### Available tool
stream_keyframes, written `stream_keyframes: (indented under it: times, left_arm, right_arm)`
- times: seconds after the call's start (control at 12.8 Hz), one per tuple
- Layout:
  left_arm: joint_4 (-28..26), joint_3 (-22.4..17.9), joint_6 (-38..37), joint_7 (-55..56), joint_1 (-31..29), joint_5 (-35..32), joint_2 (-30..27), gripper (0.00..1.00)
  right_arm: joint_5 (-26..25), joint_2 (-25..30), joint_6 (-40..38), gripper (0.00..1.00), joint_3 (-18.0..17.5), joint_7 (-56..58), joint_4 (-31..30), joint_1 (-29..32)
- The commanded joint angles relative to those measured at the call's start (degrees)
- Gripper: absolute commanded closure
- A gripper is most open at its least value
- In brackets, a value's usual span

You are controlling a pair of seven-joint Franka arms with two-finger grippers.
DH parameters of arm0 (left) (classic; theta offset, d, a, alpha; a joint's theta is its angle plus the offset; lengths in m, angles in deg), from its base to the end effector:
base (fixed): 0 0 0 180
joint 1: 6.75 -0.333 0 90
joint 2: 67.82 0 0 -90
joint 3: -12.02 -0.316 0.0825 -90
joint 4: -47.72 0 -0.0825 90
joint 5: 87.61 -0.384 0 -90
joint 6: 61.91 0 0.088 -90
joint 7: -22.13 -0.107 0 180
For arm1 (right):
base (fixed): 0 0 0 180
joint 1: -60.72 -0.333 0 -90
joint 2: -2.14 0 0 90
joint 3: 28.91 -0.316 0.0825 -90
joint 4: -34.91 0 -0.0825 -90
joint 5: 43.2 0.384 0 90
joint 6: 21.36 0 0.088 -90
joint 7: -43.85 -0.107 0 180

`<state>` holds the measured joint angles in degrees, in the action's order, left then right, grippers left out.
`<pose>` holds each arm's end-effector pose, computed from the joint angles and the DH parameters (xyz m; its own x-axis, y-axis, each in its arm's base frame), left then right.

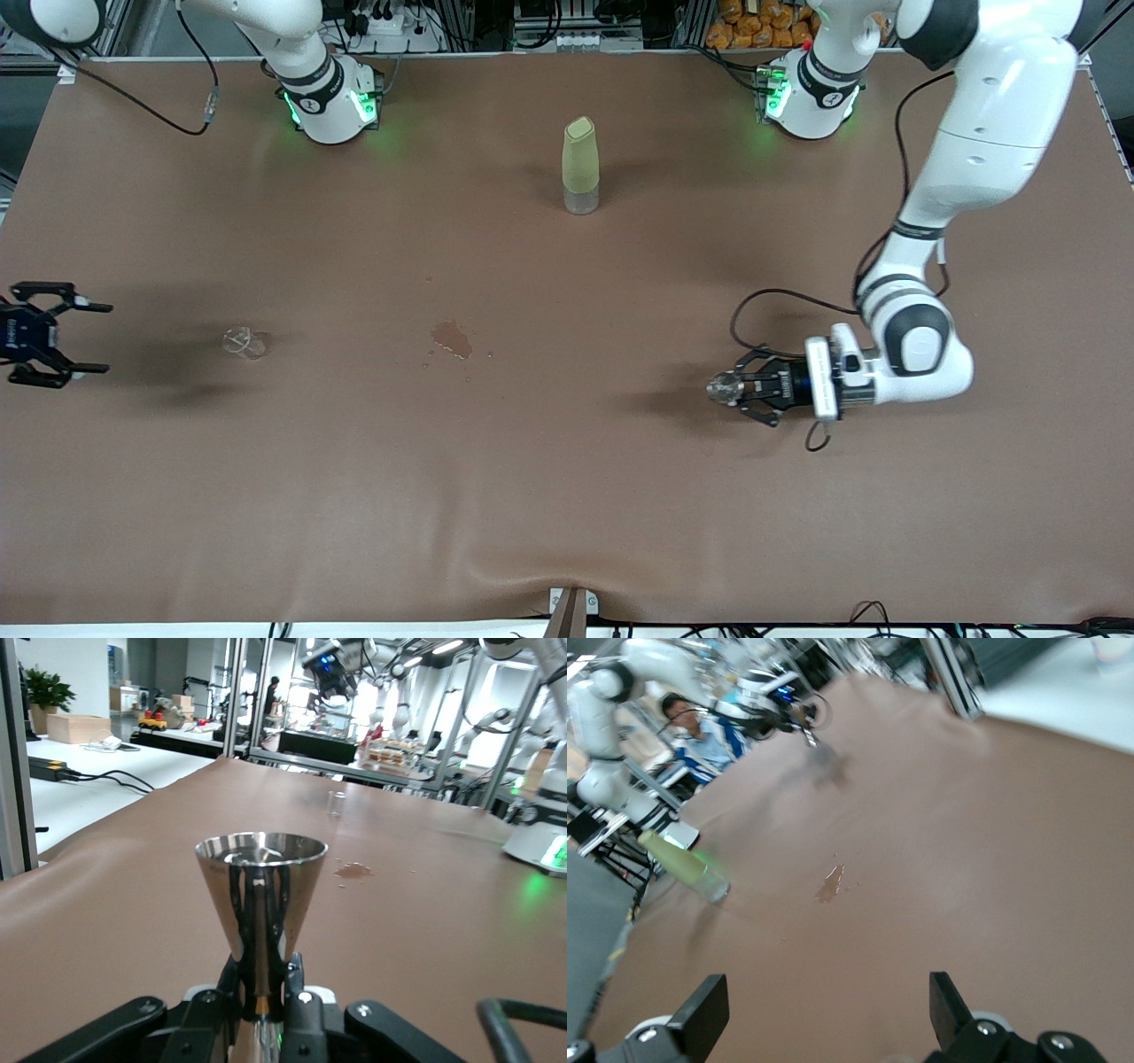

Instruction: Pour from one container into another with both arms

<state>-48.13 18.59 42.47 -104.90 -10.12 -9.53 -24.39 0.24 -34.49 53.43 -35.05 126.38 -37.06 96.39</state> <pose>0.6484 -0.1082 0.1817 0.1791 -0.2414 0.9538 -0.9838 -0.0317 0.1767 0.6179 -0.2708 0.3953 0.6411 0.4386 0.6298 0.7660 -0.3154 -0.5601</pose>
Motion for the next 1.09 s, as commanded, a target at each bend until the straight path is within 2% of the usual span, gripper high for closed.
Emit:
stream_keyframes:
  times: [0.0,0.23,0.47,0.7,0.86,1.01]
  left_arm:
    - [-1.45,0.72,-5.57,-0.15,-6.10,-6.51,-1.94,1.00]
    - [-0.74,0.72,-10.24,-1.29,-12.79,-12.23,-1.85,1.00]
    - [-1.44,0.63,-12.44,-7.78,-17.46,-13.30,-0.89,1.00]
    - [-3.11,0.72,-14.20,-13.75,-20.88,-13.39,0.52,1.00]
    - [-4.25,0.63,-15.43,-17.45,-23.34,-13.48,0.70,1.00]
    - [-4.70,0.63,-16.22,-18.78,-26.07,-16.18,0.61,1.00]
  right_arm:
    - [-4.59,9.80,0.62,0.00,0.08,-14.29,-2.20,-3.84]
    - [-6.86,14.11,1.14,0.00,0.34,-24.13,-2.38,-7.62]
    - [-10.73,20.08,3.95,0.00,0.34,-35.91,-4.40,-12.01]
    - [-19.50,24.05,5.00,0.00,0.25,-50.06,-4.40,-17.90]
    - [-22.86,25.11,5.36,0.00,0.25,-59.02,-4.49,-19.58]
    - [-29.34,26.95,6.06,0.00,0.08,-65.89,-4.84,-22.39]
